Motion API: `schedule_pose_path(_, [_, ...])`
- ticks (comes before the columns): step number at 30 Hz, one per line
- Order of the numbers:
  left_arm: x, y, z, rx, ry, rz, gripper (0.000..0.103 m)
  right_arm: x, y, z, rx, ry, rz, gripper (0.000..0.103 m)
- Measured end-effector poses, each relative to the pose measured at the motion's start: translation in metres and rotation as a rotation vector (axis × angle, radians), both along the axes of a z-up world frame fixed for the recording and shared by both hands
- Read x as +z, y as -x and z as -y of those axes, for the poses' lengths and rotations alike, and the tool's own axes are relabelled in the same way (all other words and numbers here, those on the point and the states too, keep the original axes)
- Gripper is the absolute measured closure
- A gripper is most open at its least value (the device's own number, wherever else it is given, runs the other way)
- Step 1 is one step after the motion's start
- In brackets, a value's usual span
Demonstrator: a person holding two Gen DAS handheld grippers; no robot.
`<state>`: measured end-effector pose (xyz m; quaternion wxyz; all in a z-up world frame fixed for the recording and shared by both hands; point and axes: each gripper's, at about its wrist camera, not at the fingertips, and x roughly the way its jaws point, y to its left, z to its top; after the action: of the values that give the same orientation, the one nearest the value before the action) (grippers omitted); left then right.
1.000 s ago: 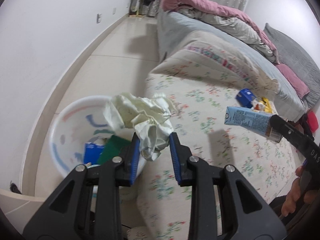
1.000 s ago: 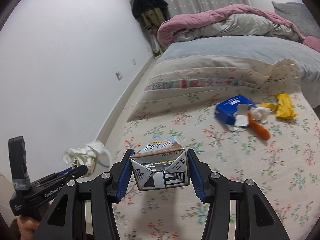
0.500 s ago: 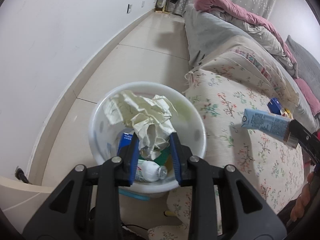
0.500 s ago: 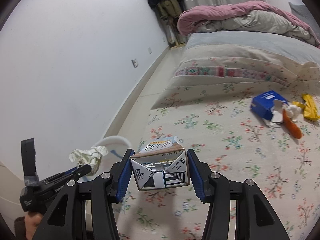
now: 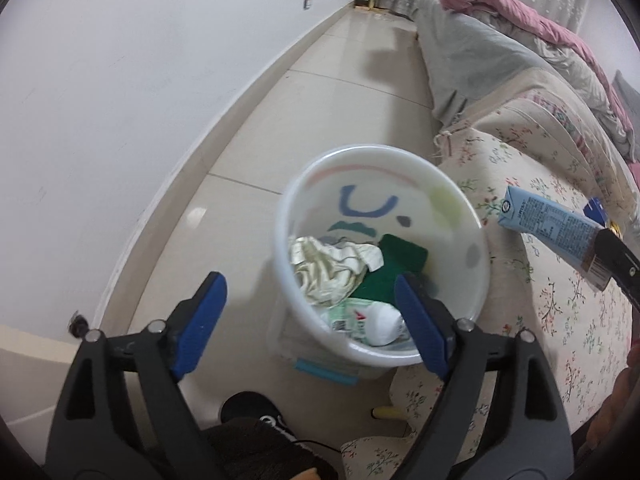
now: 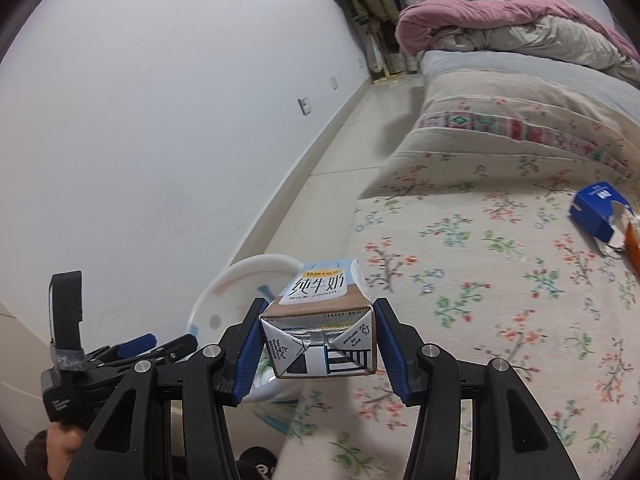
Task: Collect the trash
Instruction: 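Open the right gripper over the wastebasket to drop the milk carton, then move the right gripper to the orange wrapper on the bed and grasp it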
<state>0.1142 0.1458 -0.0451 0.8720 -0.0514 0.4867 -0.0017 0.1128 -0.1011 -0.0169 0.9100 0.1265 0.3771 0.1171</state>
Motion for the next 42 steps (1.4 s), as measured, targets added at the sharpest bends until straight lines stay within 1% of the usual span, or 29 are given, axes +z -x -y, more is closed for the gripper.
schedule_pose_path(7, [0.003, 0.004, -0.027, 0.073, 0.029, -0.015, 0.017, -0.002, -0.013, -0.028, 0.083, -0.003, 0.012, 0.05])
schedule_pose_path(11, [0.004, 0.003, -0.03, 0.079, 0.031, -0.007, 0.016, -0.011, -0.02, -0.045, 0.128, 0.02, 0.002, 0.049])
schedule_pose_path(15, [0.003, 0.002, -0.031, 0.078, 0.016, -0.01, 0.016, -0.024, -0.028, -0.053, 0.159, 0.011, -0.019, 0.048])
schedule_pose_path(16, [0.002, 0.002, -0.032, 0.078, 0.017, -0.013, 0.016, -0.026, -0.03, -0.054, 0.16, 0.009, -0.026, 0.042])
schedule_pose_path(17, [0.001, 0.001, -0.032, 0.077, 0.019, -0.015, 0.016, -0.028, -0.03, -0.053, 0.161, 0.001, -0.036, 0.034])
schedule_pose_path(18, [0.001, 0.001, -0.032, 0.077, 0.02, -0.017, 0.016, -0.03, -0.033, -0.051, 0.16, -0.006, -0.036, 0.03])
schedule_pose_path(19, [0.001, 0.001, -0.032, 0.08, 0.02, -0.017, 0.016, -0.029, -0.031, -0.049, 0.156, -0.014, -0.03, 0.028])
schedule_pose_path(26, [0.005, 0.001, -0.03, 0.068, 0.036, -0.01, 0.016, -0.02, -0.017, -0.035, 0.114, -0.012, -0.017, 0.028])
schedule_pose_path(31, [0.008, 0.002, -0.025, 0.056, 0.044, -0.007, 0.016, -0.013, -0.01, -0.021, 0.064, 0.005, -0.033, 0.028])
schedule_pose_path(38, [0.015, 0.003, -0.007, 0.026, 0.052, -0.004, 0.014, -0.001, 0.0, 0.01, -0.024, 0.036, -0.023, 0.025])
schedule_pose_path(42, [0.019, 0.005, 0.009, -0.005, 0.046, 0.005, 0.01, 0.004, 0.007, 0.029, -0.076, 0.046, -0.024, 0.024])
